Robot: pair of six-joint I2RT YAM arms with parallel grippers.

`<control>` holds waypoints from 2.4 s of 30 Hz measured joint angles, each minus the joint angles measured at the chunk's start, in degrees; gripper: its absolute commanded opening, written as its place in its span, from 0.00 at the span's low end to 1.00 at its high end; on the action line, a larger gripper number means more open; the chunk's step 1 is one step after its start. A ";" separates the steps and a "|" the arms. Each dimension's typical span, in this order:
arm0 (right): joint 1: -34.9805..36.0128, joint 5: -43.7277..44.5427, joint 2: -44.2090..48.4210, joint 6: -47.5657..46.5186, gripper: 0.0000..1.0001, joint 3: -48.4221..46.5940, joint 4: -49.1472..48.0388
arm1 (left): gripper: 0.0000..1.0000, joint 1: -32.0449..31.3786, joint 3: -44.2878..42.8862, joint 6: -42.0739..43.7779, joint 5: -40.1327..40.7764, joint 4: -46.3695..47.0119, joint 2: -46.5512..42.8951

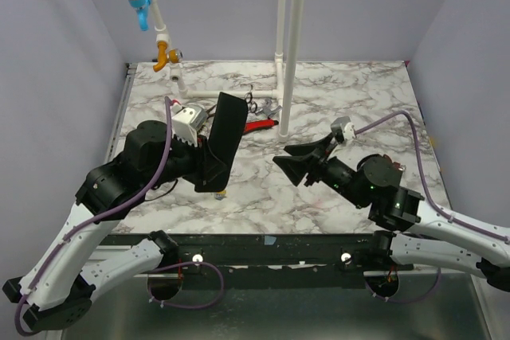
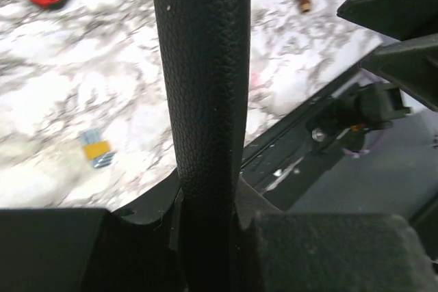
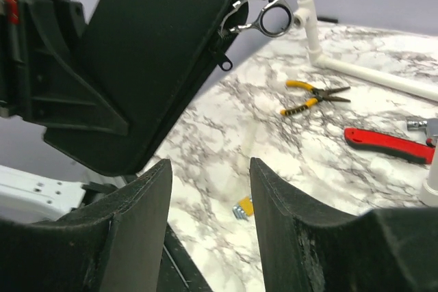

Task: Sort the hair-cutting tools
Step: Unzip the hairdressing tool bag.

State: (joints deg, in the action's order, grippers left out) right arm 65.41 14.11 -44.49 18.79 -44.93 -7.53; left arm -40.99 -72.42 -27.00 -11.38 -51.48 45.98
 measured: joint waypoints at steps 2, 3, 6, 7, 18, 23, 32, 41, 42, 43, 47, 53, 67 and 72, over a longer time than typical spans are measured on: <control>0.00 0.13 -2.56 -1.01 0.53 0.00 0.00 | 0.00 -0.11 -1.95 1.01 3.41 -4.00 1.22; 0.00 0.20 -3.76 -1.49 0.53 0.00 -0.07 | 0.00 -0.33 -2.71 1.36 4.85 -5.64 1.66; 0.00 0.37 -7.13 -2.99 0.54 0.02 -1.20 | 0.00 -1.99 -4.98 2.34 9.40 -9.73 3.19; 0.00 0.48 -8.17 -3.52 0.54 0.15 -2.27 | 0.00 -2.89 -5.68 2.49 10.95 -10.73 3.96; 0.00 1.07 -17.18 -9.55 0.54 3.67 -16.83 | 0.00 -13.07 -9.40 3.61 19.63 -14.64 12.02; 0.02 3.30 -19.30 -11.72 0.53 4.42 -21.68 | 0.00 -13.57 -10.32 3.67 19.85 -14.64 12.24; 0.02 9.18 -22.34 -14.01 0.51 5.38 -28.65 | 0.00 -14.23 -10.67 3.69 19.82 -14.62 12.46; 0.04 11.50 -24.11 -14.97 0.48 5.51 -32.06 | 0.00 -14.29 -10.64 3.85 19.80 -14.27 12.46; 0.04 11.54 -24.17 -14.97 0.48 5.51 -32.35 | 0.00 -14.34 -10.60 3.87 19.80 -14.21 12.44; 0.04 11.54 -24.24 -14.97 0.47 5.51 -32.72 | 0.00 -14.38 -10.58 3.89 19.80 -14.21 12.44; 0.04 11.52 -24.26 -14.95 0.46 5.51 -34.07 | 0.00 -14.53 -10.10 3.89 19.78 -13.99 12.37; 0.04 11.61 -24.92 -14.84 0.37 5.49 -35.04 | 0.00 -14.60 -8.94 3.87 19.76 -13.33 12.28; 0.11 11.85 -26.34 -14.56 0.33 5.38 -34.91 | 0.00 -14.64 -7.67 3.87 19.61 -12.46 11.45; 0.11 11.82 -26.34 -14.51 0.25 5.40 -35.15 | 0.00 -14.64 -7.34 3.85 19.43 -11.93 11.28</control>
State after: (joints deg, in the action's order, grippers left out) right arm 65.52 25.93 -70.83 4.27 -39.53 -42.68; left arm -55.64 -79.77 -23.16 8.05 -63.42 57.25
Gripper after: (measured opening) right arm 0.304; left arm 0.183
